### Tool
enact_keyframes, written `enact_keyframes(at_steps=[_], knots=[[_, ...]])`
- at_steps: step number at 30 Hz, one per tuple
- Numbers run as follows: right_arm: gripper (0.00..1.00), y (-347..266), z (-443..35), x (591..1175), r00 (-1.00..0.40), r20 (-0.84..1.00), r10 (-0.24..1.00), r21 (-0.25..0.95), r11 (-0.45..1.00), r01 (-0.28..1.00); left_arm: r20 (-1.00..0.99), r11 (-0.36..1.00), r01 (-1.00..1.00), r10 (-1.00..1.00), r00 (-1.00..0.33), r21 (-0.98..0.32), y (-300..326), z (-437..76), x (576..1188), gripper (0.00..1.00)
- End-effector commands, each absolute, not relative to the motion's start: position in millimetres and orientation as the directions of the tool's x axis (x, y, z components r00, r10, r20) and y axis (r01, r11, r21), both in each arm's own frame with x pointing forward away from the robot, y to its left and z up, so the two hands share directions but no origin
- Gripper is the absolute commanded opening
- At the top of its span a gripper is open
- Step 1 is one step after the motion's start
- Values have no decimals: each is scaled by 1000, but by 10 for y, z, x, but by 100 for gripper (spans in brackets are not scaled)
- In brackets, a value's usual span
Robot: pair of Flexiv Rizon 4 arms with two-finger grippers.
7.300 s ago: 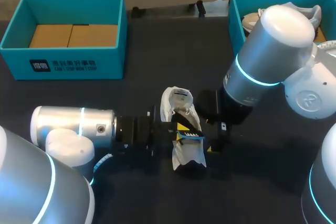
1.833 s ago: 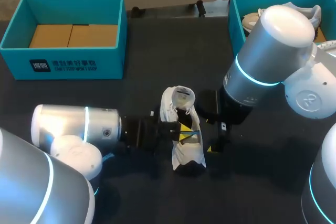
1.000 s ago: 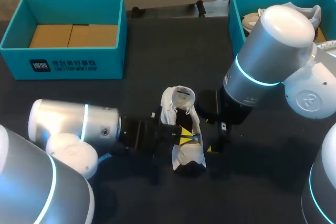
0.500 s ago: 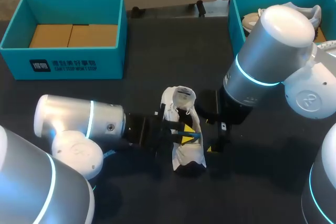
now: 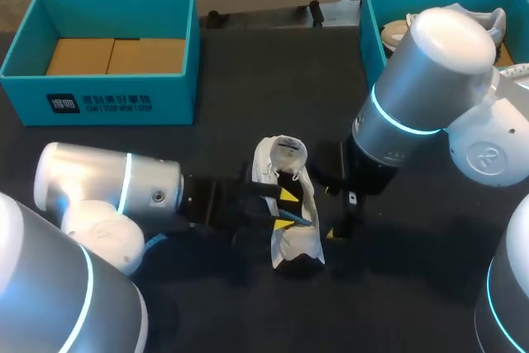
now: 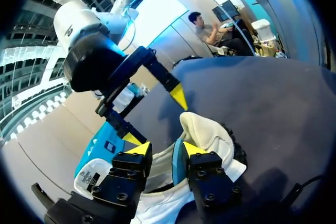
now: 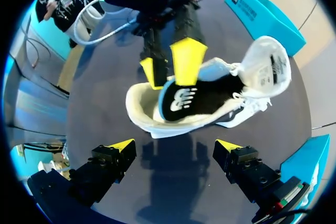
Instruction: Take the shoe out of the shoebox, open the shoe tongue, remove and reinsert the insole, then place the shoe into the shoebox
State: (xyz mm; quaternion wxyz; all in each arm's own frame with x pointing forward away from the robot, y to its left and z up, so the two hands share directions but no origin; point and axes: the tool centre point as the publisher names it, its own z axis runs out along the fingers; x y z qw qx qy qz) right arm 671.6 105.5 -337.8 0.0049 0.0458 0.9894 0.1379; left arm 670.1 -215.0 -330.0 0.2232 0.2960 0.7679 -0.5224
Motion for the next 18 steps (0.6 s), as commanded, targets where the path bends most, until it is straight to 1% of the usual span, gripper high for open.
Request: enact_keyframes(at_steps=[1,8,9,11,15,16,18], knots=[[100,786,-3237,6747,-996,2,93,289,953,89,-638,281,692,268,-721,-664,-2065,-3186,6700,33],[100,350,-3045,6823,-995,-14,101,312,946,91,-608,288,713,378,-698,-640,-1928,-3035,6693,32],[100,291,-3026,6834,-995,-7,103,295,951,96,-605,292,719,395,-691,-631,-1907,-3017,6705,32],[100,193,-3001,6852,-995,-5,98,306,948,92,-587,286,712,416,-695,-641,-1868,-2982,6722,32],[100,-14,-2945,6870,-993,6,117,282,952,114,-559,298,724,478,-678,-622,-1773,-2914,6802,31],[100,-67,-2926,6870,-995,0,101,298,950,96,-551,300,728,496,-671,-616,-1746,-2885,6833,31],[100,-140,-2906,6864,-995,5,105,282,954,102,-535,296,729,521,-665,-618,-1709,-2839,6873,31]])
